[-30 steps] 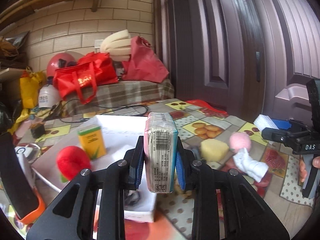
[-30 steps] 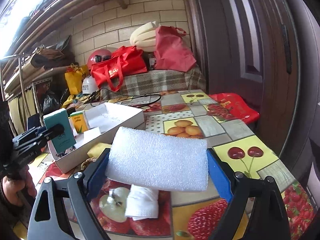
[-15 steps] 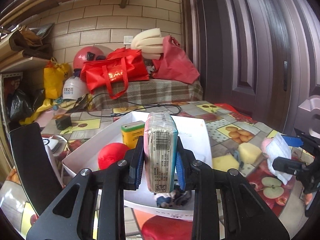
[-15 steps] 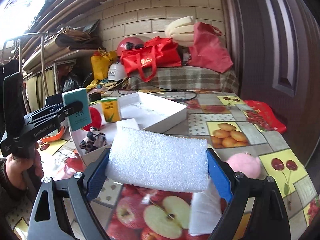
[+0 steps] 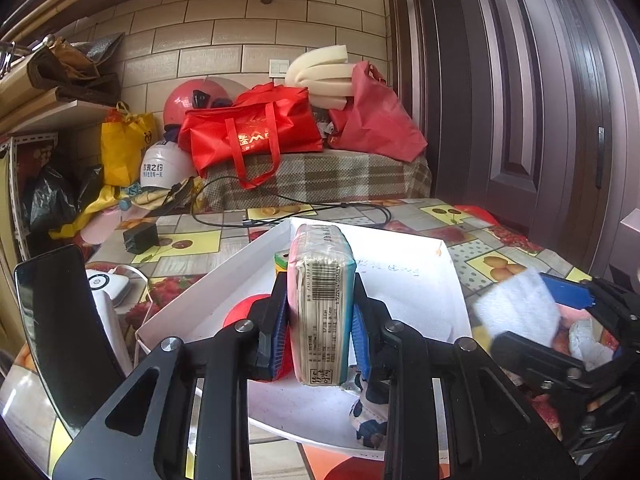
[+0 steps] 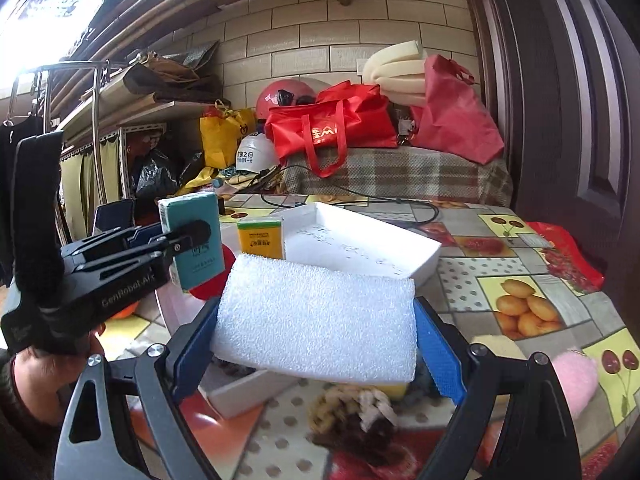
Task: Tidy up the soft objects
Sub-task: 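Carry the tissue pack and foam sheet over the white box with both tools, then open both tools to drop the tissue pack and foam sheet into the box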
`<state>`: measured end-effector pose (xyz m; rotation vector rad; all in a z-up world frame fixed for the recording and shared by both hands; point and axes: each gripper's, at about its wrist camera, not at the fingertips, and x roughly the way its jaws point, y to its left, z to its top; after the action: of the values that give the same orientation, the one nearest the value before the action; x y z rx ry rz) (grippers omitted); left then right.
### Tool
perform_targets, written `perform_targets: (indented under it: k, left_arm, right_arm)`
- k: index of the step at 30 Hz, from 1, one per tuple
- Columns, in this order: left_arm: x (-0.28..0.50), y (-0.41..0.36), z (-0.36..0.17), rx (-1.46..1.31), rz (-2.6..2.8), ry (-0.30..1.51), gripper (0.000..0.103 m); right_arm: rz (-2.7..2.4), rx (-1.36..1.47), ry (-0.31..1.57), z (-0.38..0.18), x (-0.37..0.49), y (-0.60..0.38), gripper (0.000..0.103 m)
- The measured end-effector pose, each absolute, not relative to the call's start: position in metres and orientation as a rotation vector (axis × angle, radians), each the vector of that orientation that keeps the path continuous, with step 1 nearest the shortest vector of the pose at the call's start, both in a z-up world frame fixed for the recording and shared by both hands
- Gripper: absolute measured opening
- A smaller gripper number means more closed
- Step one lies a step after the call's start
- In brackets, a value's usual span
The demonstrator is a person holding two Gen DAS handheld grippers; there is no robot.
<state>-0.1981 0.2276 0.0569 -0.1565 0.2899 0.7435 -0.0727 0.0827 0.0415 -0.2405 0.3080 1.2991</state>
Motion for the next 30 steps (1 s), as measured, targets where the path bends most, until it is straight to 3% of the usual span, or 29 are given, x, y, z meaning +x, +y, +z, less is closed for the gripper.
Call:
perform_targets:
  k: [9,30]
  left_arm:
    - [-0.176,0.269,0.047,-0.291,0.608,0.427,0.026]
    - [-0.154,0.312,0.044,-0.35,0.794,0.412,0.026]
  right_arm:
    - [1.264,-0.209,0.465,0.035,-0.05,0.136,0.091]
    - [1.16,-0.198,0.544,0.032,-0.03,0.183,0.091]
